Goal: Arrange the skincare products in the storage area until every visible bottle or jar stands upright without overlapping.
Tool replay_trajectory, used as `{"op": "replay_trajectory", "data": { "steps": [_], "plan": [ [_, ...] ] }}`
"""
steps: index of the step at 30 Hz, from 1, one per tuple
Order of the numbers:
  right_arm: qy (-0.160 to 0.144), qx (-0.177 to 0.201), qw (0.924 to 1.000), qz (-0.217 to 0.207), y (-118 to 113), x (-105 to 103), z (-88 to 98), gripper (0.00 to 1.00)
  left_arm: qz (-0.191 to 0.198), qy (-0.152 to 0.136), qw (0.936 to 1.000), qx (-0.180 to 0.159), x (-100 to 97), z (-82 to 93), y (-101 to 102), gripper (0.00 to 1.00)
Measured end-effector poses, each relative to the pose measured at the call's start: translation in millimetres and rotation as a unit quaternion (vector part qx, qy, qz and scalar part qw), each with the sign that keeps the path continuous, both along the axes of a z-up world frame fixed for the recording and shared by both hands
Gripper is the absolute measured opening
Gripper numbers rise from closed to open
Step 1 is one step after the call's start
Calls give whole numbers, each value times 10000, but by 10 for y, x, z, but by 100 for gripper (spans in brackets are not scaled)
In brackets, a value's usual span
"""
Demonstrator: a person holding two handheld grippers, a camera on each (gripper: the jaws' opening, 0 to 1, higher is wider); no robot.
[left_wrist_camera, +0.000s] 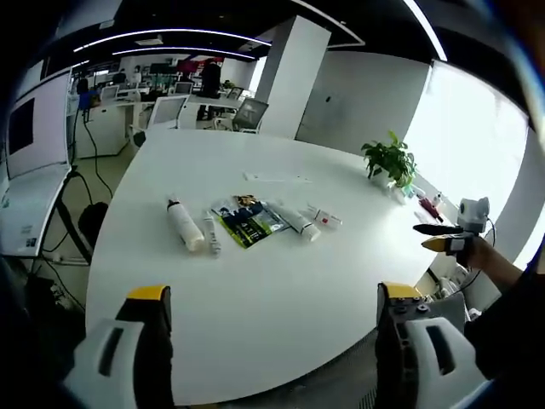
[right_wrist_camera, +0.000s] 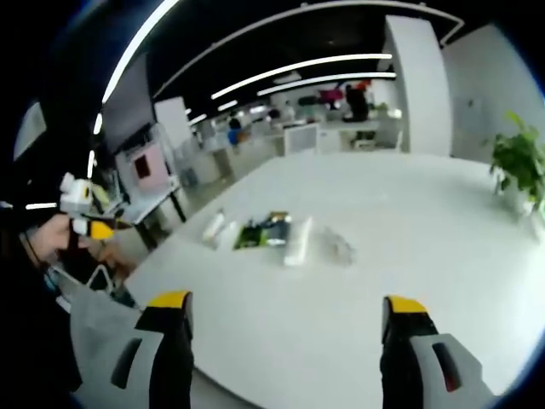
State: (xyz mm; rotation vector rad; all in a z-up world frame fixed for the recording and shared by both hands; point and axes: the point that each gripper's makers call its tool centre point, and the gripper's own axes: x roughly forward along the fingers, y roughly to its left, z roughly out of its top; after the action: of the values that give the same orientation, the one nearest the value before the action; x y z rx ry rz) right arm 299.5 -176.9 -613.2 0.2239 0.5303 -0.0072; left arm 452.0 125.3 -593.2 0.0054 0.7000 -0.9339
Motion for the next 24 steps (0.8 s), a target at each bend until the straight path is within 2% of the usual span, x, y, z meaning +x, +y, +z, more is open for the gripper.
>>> {"op": "replay_trajectory", "data": {
  "steps": [5, 6, 8, 9, 24],
  "plan": [
    [-69, 240, 9997, 26, 43, 92, -33, 94, -75, 49, 10000, 11, -8, -26, -36, 95],
    [-31, 217, 9998, 16, 42, 104, -56, 94, -79, 57, 10000, 10, -11, -30, -39, 95],
    [207, -59, 9996, 160, 49, 102, -131, 93, -87, 83, 9999, 19, -17, -48, -44, 95],
    [214, -96, 9995, 207, 69, 121, -135, 93, -93, 96, 9999, 26, -19, -56, -45, 95],
    [274, 52, 9990, 357, 84, 369, -253, 91, -93, 262, 9995, 168, -15, -176, 3, 94]
  ]
}}
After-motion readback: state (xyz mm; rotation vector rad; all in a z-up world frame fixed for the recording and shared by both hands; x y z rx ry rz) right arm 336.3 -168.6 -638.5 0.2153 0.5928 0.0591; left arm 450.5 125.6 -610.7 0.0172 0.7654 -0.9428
